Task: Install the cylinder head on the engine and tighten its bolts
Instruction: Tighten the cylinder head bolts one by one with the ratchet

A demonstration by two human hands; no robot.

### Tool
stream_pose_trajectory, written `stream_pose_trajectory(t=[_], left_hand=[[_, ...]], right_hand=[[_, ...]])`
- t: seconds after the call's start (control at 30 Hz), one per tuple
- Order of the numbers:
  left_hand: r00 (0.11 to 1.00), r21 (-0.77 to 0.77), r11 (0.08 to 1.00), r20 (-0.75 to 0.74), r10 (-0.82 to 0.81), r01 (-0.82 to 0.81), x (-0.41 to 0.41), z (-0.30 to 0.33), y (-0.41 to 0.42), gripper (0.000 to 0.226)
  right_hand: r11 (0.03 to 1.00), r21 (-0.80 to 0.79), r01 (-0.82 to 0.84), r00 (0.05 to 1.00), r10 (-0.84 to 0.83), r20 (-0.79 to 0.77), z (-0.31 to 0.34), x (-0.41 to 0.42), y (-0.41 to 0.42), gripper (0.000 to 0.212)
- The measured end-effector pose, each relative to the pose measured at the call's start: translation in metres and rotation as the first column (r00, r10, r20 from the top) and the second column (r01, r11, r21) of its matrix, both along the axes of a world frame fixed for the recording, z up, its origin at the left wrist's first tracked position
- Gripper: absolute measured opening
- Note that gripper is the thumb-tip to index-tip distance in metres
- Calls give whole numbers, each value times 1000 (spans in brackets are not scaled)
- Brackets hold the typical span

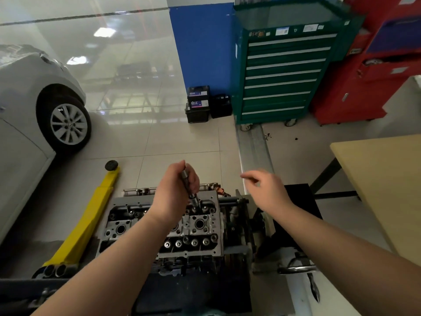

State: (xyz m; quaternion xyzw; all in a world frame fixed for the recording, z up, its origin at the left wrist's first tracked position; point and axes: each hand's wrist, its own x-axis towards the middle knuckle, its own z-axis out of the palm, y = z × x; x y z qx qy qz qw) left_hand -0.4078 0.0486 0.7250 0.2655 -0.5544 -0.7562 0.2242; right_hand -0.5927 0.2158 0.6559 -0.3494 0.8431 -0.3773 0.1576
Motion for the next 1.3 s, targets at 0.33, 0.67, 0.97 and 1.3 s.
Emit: stream_pose_trajectory(t=[0.33, 0.67, 0.97, 1.3], left_hand=[[995, 77, 997, 89, -34, 27, -32, -46, -3, 29], [984, 32, 987, 81, -159, 157, -34, -55, -7, 29], [913, -210, 895, 198, -356, 394, -16, -68, -4, 66], [825, -235, 814, 363, -433, 531, 10, -92, -22, 34]], right_hand=[[981, 152, -118, 976, 87, 198, 34, 58, -61, 20], [982, 184, -43, 981, 7, 195, 19, 64, -62, 17], [954, 65, -293, 947, 299, -119, 84, 65, -51, 48], [880, 430, -202, 868, 365, -338, 102, 71, -49, 36]])
